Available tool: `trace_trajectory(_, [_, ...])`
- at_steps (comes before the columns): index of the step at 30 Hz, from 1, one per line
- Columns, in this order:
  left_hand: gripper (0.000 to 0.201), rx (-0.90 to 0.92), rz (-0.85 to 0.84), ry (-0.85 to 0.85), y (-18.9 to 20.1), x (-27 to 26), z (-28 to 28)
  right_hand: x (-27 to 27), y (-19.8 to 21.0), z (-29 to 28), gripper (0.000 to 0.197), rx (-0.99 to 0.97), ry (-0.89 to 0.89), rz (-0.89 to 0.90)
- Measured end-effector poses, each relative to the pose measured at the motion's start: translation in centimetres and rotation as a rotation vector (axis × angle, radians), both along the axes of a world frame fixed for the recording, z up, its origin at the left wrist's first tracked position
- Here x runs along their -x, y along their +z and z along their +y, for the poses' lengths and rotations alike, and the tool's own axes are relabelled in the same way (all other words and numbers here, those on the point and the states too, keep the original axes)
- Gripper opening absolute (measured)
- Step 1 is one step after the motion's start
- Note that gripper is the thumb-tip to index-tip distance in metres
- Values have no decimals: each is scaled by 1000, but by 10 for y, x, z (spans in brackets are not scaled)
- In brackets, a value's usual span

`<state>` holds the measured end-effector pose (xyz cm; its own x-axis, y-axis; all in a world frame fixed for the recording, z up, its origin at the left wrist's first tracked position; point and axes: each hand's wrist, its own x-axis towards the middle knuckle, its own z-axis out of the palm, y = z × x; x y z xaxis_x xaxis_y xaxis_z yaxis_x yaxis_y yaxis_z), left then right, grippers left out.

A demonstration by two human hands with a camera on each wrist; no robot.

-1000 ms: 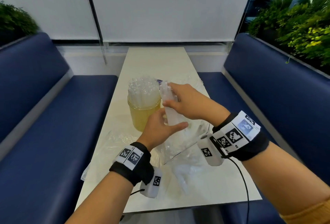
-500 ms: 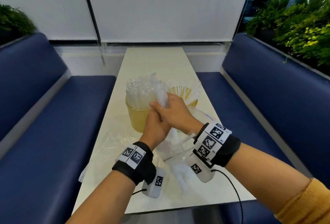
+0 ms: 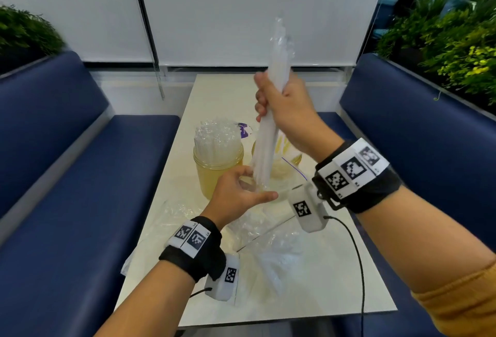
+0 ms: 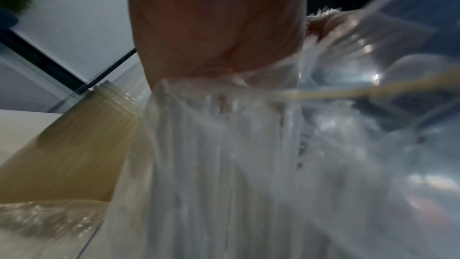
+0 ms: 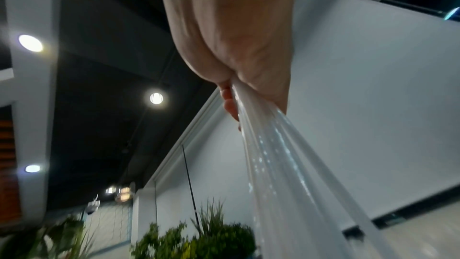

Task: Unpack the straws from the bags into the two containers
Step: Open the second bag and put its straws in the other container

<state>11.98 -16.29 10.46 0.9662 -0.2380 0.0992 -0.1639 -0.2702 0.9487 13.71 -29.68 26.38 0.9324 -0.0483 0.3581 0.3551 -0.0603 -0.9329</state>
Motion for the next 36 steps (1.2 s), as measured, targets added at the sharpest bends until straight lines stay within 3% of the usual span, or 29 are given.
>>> trace_trajectory(5, [68, -24, 6, 16, 1, -1, 10, -14, 47, -32, 20, -154, 12, -143])
trace_trajectory(8, [61, -32, 16, 45, 0, -4, 16, -37, 49, -51, 21, -126, -94, -237])
trace_trajectory(12, [51, -12, 48, 91, -2, -6, 21, -77, -5, -56, 18, 79, -221, -175])
trace_trajectory(17, [45, -3, 48, 119, 1, -7, 26, -105, -86, -52, 32, 244, -187, 56])
trace_trajectory(23, [42, -3, 52, 147, 8, -8, 29, -109, -123, -52, 29, 289, -250, 266])
trace_trajectory(25, [40, -3, 48, 147, 11, -8, 29, -104, -119, -54, 43, 307, -276, 228])
trace_trajectory(27, [38, -3, 48, 143, 13, -9, 28, -101, -109, -56, 74, 332, -296, 109])
trace_trajectory(29, [38, -3, 52, 139, 15, -11, 25, -102, -103, -57, 89, 367, -315, -14])
trace_trajectory(32, [38, -13, 41, 127, 16, -13, 21, -104, -102, -56, 79, 413, -361, -116])
trace_trajectory(36, [38, -22, 24, 115, 17, -14, 17, -102, -115, -54, 45, 608, -444, -56])
